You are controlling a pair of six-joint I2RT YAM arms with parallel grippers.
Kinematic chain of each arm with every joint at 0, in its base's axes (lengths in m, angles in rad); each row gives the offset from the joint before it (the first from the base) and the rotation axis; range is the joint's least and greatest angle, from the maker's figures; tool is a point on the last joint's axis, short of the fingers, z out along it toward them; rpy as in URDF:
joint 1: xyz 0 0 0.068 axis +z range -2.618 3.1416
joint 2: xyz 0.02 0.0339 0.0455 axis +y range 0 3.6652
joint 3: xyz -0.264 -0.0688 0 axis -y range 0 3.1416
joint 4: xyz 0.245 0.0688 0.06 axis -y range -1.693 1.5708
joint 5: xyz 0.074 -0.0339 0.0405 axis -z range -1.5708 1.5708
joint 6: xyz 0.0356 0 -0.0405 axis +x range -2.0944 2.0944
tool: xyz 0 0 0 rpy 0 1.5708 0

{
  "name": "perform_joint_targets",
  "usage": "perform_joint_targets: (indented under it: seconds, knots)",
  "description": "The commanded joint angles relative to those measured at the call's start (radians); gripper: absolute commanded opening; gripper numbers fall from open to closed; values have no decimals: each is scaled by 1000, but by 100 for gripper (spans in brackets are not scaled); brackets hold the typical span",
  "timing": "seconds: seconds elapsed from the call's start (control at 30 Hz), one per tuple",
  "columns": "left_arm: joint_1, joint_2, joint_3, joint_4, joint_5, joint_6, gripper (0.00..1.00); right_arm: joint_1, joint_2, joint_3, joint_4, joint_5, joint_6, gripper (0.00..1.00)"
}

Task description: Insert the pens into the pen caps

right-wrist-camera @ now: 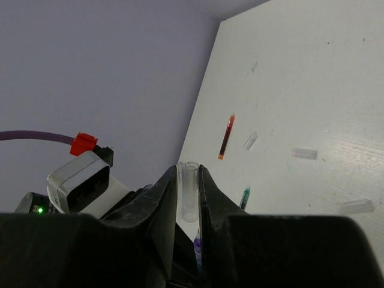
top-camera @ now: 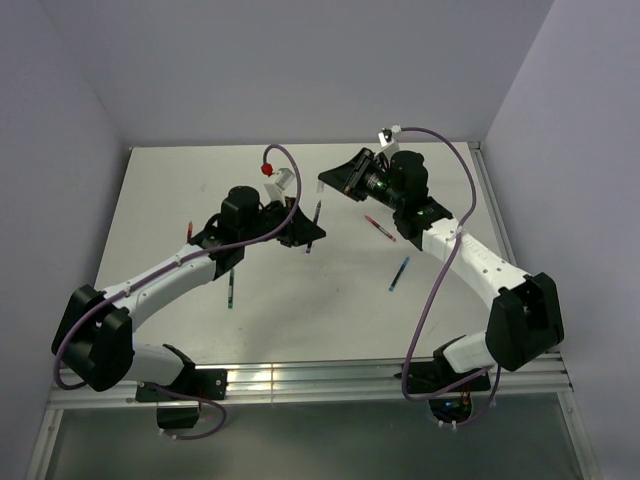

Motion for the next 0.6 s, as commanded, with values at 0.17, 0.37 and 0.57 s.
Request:
perform_joint_targets:
  seconds: [0.17, 0.37, 0.57]
  knots:
    - [-2, -52, 33, 22, -27, 30, 0, 15, 17, -3, 50, -9, -14, 0]
    - [-2, -50, 33, 15, -35, 35, 0, 15, 17, 0, 47, -6, -17, 0]
    - [0, -47, 31, 8, -44, 36, 0, 15, 11, 1, 44, -7, -20, 0]
